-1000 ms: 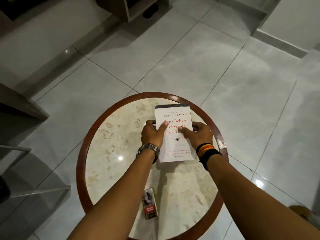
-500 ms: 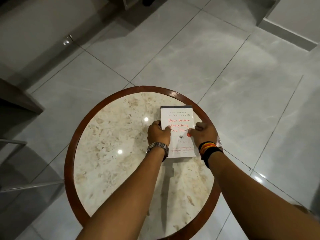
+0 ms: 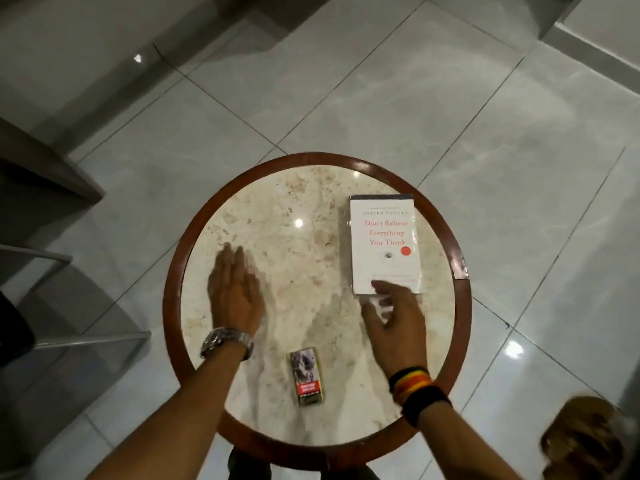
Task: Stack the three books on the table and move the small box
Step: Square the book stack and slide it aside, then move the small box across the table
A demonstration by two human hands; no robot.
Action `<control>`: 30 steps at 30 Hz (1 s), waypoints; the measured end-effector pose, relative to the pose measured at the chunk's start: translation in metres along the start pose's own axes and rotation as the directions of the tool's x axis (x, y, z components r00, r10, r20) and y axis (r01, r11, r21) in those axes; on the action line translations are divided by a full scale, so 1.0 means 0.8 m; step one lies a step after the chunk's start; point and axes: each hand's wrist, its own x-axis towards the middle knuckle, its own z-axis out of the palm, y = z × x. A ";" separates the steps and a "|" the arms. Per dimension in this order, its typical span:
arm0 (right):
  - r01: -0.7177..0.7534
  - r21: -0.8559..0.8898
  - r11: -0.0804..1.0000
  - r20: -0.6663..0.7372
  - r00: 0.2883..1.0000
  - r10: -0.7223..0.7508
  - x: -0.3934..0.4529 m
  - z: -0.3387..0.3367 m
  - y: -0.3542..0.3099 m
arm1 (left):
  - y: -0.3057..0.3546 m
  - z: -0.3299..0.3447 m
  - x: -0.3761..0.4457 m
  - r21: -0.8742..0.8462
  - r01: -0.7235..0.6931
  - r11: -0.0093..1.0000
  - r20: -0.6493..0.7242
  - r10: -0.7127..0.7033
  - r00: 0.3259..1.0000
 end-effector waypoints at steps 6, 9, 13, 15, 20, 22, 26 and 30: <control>-0.119 -0.232 0.965 0.153 0.976 0.157 -0.138 0.072 0.019 | -0.101 -0.007 -0.022 0.255 -0.049 0.966 0.033 0.042 0.999; -0.202 -0.358 0.912 0.144 0.953 0.267 -0.176 0.107 0.018 | -0.115 -0.003 -0.032 0.265 -0.038 0.964 0.018 0.034 0.999; -0.244 -0.415 0.877 0.077 0.951 0.301 -0.189 0.142 0.012 | -0.123 -0.005 -0.032 0.247 -0.040 0.968 0.022 0.036 0.999; -0.256 -0.376 0.891 0.018 0.959 0.283 -0.179 0.156 0.001 | -0.127 -0.007 -0.032 0.248 -0.070 0.966 0.033 0.064 0.997; -0.193 -0.248 0.949 -0.079 0.981 0.179 -0.108 0.207 -0.068 | -0.130 -0.007 -0.032 0.228 -0.076 0.971 0.029 0.071 0.997; -0.136 -0.212 0.968 -0.102 0.988 0.117 -0.070 0.233 -0.104 | -0.130 -0.006 -0.032 0.237 -0.091 0.967 0.025 0.087 0.996; -0.094 -0.202 0.975 -0.077 0.994 0.080 -0.006 0.290 -0.168 | -0.133 -0.005 -0.028 0.286 -0.117 0.951 0.010 0.119 0.993; -0.140 -0.218 0.966 -0.024 0.990 0.138 0.019 0.337 -0.196 | -0.134 -0.007 -0.024 0.408 -0.155 0.900 -0.039 0.187 0.982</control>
